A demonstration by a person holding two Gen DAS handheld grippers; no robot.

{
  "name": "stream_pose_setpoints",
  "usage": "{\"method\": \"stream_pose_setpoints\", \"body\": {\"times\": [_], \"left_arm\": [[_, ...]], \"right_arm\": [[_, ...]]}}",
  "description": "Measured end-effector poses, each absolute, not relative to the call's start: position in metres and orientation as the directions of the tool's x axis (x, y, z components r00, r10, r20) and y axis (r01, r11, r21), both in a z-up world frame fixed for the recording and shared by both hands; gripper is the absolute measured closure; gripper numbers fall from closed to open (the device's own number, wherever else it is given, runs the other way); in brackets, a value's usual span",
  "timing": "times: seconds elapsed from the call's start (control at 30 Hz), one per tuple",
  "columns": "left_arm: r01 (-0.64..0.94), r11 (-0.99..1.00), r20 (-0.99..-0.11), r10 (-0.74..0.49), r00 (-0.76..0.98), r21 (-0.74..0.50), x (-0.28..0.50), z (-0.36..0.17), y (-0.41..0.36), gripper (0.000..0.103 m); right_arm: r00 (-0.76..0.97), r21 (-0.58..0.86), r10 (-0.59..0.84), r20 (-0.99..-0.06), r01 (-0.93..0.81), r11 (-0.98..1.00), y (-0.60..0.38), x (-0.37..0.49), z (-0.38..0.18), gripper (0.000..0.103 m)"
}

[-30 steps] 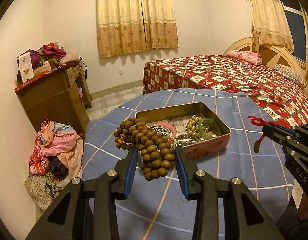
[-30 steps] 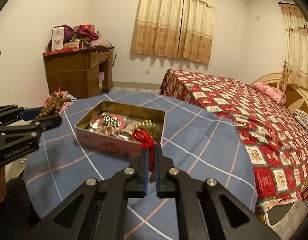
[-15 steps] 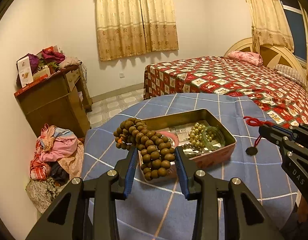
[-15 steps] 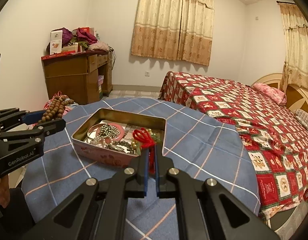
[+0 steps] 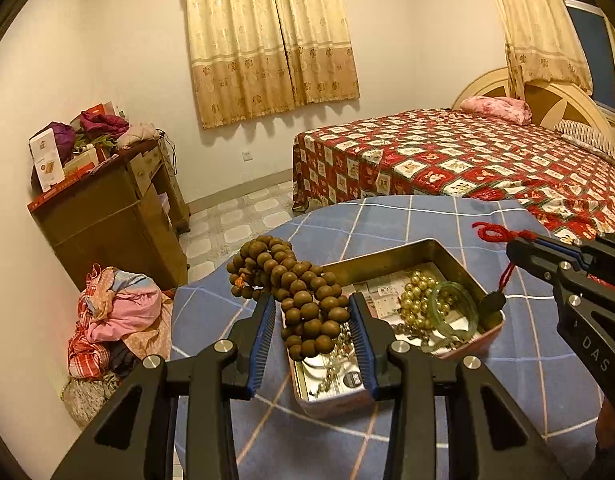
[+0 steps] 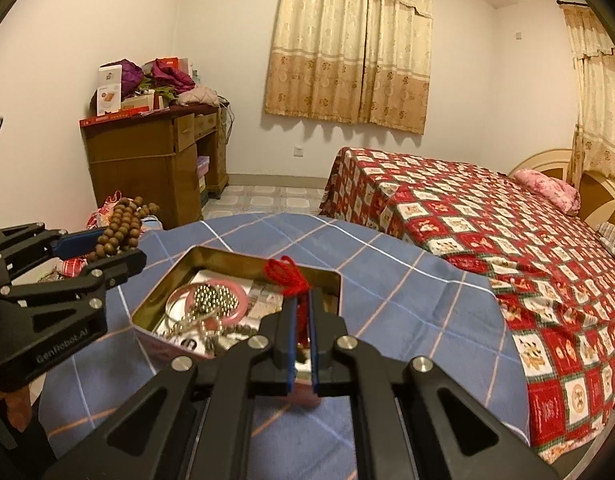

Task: Organize jewelry
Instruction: 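Lower the wooden beads and coin pendant into the tin with both tools, then open both tools to release the beads and pendant into the tin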

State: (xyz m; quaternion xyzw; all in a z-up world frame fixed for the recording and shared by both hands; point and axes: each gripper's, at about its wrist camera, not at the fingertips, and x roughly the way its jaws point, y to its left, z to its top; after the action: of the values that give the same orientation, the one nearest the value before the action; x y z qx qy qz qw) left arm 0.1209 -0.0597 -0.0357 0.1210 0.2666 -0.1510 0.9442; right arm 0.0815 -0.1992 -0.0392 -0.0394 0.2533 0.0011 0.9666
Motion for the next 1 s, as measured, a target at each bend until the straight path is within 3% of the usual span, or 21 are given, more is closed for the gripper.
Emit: {"method": "stream_pose_setpoints", "body": {"times": [0.4,0.5,0.53,0.57,0.6,0.63,0.67,0.7,1.0], "left_arm": [[0.363,0.915,-0.584,-0.202,0.786,0.173,0.155,-0.060,-0.075,0.064],[0.366,0.913,-0.589,-0.197,0.784,0.182,0.158,-0.065,-0.078,0.062],[0.364,0.913,-0.591,-0.193,0.783,0.184,0.159,-0.066,-0.078,0.056],[0.359,0.914,-0.591,-0.188,0.785,0.186,0.159,-0.066,-0.078,0.041],[0.346,0.919,-0.582,-0.178,0.794,0.191,0.157,-0.065,-0.078,0.031],[0.325,0.924,-0.565,-0.162,0.809,0.200,0.155,-0.064,-0.076,0.016],[0.306,0.929,-0.548,-0.149,0.823,0.208,0.152,-0.063,-0.074,0.013],[0.300,0.931,-0.545,-0.144,0.826,0.209,0.151,-0.062,-0.072,0.013],[0.227,0.961,-0.526,-0.113,0.843,0.156,0.136,-0.050,-0.047,0.013]], "right_arm": [[0.833,-0.067,-0.017,-0.553,-0.025,0.997,-0.200,0.123,-0.067,0.096],[0.819,-0.080,-0.019,-0.573,-0.032,0.996,-0.198,0.127,-0.075,0.095],[0.822,-0.088,-0.030,-0.569,-0.024,0.996,-0.199,0.126,-0.076,0.094],[0.820,-0.091,-0.041,-0.571,-0.014,0.996,-0.200,0.126,-0.077,0.088],[0.818,-0.090,-0.046,-0.573,-0.007,0.996,-0.201,0.125,-0.077,0.069],[0.822,-0.093,-0.059,-0.566,0.008,0.996,-0.202,0.122,-0.077,0.058],[0.832,-0.110,-0.088,-0.547,0.033,0.993,-0.203,0.118,-0.075,0.038],[0.839,-0.126,-0.109,-0.533,0.049,0.991,-0.203,0.114,-0.074,0.030],[0.852,-0.147,-0.164,-0.497,0.104,0.984,-0.212,0.091,-0.058,0.030]]}}
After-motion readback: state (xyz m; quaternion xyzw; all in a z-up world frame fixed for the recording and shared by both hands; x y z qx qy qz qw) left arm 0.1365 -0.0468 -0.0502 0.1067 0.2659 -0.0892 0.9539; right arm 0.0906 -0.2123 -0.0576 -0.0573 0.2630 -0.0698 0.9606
